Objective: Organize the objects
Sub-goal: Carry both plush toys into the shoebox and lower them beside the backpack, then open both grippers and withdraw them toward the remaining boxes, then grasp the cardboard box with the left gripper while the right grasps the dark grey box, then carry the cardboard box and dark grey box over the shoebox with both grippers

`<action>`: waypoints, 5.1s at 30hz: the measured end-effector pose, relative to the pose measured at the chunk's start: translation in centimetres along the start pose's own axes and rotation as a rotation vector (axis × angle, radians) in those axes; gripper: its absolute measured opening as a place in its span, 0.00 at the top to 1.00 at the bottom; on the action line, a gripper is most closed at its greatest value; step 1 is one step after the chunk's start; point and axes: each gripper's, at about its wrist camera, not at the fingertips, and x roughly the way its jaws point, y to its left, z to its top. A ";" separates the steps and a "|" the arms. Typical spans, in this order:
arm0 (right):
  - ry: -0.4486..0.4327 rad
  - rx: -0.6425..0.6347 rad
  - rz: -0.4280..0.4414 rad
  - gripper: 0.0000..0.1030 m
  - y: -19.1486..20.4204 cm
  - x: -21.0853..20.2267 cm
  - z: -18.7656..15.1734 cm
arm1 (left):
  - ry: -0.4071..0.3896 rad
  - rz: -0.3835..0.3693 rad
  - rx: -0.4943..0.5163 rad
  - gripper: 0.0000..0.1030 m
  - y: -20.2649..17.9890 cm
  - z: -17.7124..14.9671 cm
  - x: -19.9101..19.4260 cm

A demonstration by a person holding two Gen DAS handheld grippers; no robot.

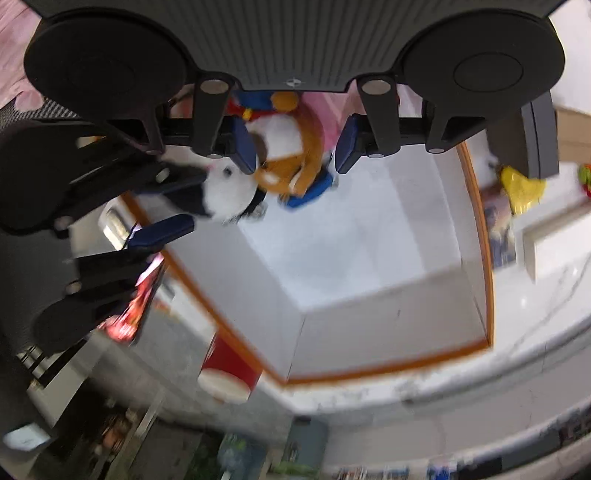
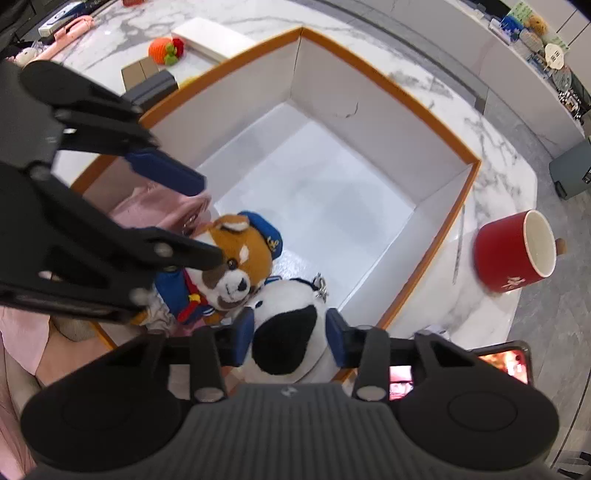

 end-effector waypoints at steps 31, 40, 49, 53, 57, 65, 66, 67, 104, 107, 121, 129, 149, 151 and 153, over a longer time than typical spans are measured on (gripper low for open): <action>-0.197 0.136 -0.006 0.63 2.4 -4.3 -2.4 | -0.230 0.039 0.037 0.63 -1.3 -3.6 -9.6; -0.357 0.197 0.134 0.63 6.1 -8.9 -0.8 | -0.301 0.167 0.037 0.62 3.7 -6.4 -17.8; -0.390 0.232 0.201 0.51 11.1 -8.0 5.1 | -0.244 0.281 0.071 0.59 9.1 -9.3 -17.2; -0.334 0.248 0.193 0.48 12.3 -6.0 8.5 | -0.214 0.290 0.096 0.48 11.1 -9.3 -15.6; -0.273 0.335 0.178 0.47 12.0 -2.9 11.2 | -0.227 0.278 0.092 0.43 13.2 -9.7 -13.2; -0.184 0.437 0.146 0.50 11.2 1.8 15.8 | -0.244 0.258 0.080 0.28 16.0 -9.4 -8.7; -0.167 0.437 0.137 0.51 11.2 2.3 16.2 | -0.250 0.262 0.073 0.28 16.3 -9.4 -8.2; -0.153 0.433 0.135 0.52 11.3 2.8 16.5 | -0.255 0.257 0.069 0.27 16.7 -9.3 -7.8; -0.147 0.320 0.135 0.63 11.2 4.2 17.5 | -0.237 0.225 -0.067 0.37 17.4 -9.8 -7.6; -0.188 0.316 0.138 0.63 11.2 2.0 16.8 | -0.281 0.220 -0.064 0.39 16.2 -9.5 -9.9; -0.380 0.476 0.063 0.63 3.5 -10.2 8.5 | -0.466 0.131 0.119 0.39 6.0 -3.8 -16.2; -0.320 0.614 -0.038 0.63 -2.6 -4.6 3.4 | -0.411 0.090 0.234 0.39 1.4 -0.2 -10.5; -0.160 0.662 0.046 0.62 -5.5 5.8 3.8 | -0.283 0.135 0.345 0.39 1.5 0.9 -3.4; -0.152 0.641 0.026 0.63 -5.3 5.6 3.9 | -0.282 0.131 0.346 0.39 1.4 0.9 -3.3; -0.151 0.595 0.005 0.63 -5.0 5.2 3.8 | -0.281 0.126 0.346 0.39 1.3 0.9 -3.2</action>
